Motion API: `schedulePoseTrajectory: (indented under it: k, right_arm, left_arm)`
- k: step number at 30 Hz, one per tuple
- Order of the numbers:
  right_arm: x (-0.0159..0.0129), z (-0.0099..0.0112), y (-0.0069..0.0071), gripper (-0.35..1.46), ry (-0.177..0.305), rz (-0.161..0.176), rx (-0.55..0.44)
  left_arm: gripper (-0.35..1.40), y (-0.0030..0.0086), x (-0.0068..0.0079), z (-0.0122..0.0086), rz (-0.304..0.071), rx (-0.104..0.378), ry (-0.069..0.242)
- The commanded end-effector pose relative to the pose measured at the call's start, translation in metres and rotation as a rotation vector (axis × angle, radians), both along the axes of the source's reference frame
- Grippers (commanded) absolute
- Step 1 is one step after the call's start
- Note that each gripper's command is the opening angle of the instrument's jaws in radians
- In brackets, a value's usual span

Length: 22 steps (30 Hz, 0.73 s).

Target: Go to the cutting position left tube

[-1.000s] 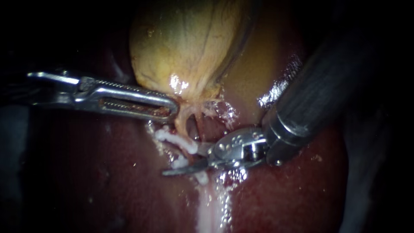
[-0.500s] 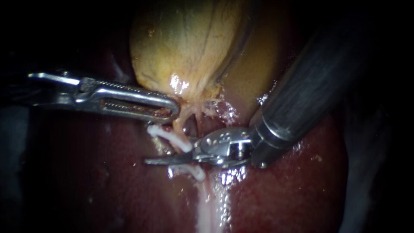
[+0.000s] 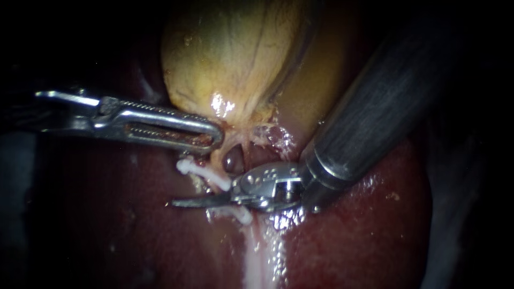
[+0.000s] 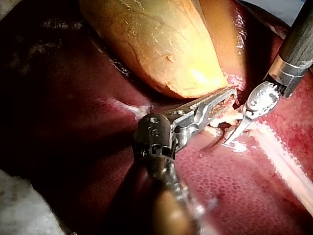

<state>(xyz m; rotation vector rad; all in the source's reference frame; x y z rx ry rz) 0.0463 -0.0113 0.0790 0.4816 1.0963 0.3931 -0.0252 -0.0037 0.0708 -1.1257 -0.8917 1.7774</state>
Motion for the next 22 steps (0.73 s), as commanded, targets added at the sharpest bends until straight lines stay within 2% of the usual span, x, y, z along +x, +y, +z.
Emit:
schedulePoseTrajectory:
  k: [1,7,22]
  right_arm:
    - [0.0,0.0001,0.0,1.41,0.006,0.004,-0.001]
    - [0.0005,0.0005,-0.0001,1.41,0.021,0.018,-0.006]
    - [0.0004,0.0006,0.0,1.41,0.021,0.018,-0.006]
  left_arm:
    - [-0.35,0.0,0.0,0.0,0.0,0.0,0.0]
    - [-0.35,0.0,0.0001,0.0,0.0,0.0,0.0]
    - [-0.35,0.0,0.0,-0.0001,0.0,0.0,0.0]
